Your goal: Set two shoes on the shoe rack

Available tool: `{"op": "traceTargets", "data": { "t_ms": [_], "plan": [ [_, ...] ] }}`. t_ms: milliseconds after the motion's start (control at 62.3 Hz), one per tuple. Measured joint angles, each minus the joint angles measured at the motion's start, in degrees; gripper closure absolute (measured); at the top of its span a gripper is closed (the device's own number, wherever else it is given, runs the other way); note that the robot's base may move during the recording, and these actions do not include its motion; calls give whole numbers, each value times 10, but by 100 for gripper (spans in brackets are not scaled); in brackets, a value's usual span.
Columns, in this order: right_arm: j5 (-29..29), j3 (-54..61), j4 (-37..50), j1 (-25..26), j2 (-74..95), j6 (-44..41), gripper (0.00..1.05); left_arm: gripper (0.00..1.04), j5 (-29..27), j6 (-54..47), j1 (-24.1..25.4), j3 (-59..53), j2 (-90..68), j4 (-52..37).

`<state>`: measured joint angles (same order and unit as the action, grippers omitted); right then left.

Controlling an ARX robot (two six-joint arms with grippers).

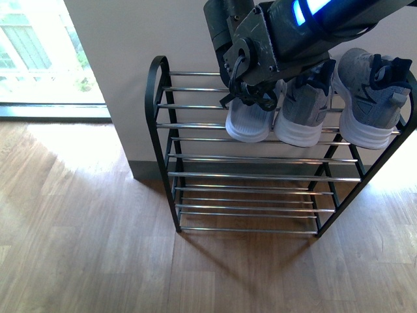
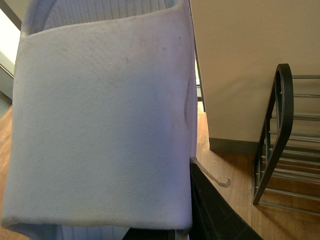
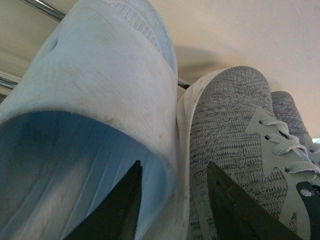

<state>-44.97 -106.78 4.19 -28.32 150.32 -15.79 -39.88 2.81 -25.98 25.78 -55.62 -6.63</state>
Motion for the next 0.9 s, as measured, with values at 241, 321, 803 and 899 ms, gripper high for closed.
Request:
{"op": "traceTargets", "data": {
  "t_ms": [241, 321, 803, 899],
  "plan": [
    [58, 77, 19, -13, -83, 73, 30, 103, 0, 0, 0, 0, 0, 0],
    [98, 143, 41, -23, -146, 116, 14, 103, 0, 0, 0, 0, 0, 0],
    [362, 544, 317, -2, -485, 218, 9, 103, 0, 0, 0, 0, 0, 0],
    [402, 617, 351, 17, -551, 223, 9, 103, 0, 0, 0, 0, 0, 0]
  ]
}}
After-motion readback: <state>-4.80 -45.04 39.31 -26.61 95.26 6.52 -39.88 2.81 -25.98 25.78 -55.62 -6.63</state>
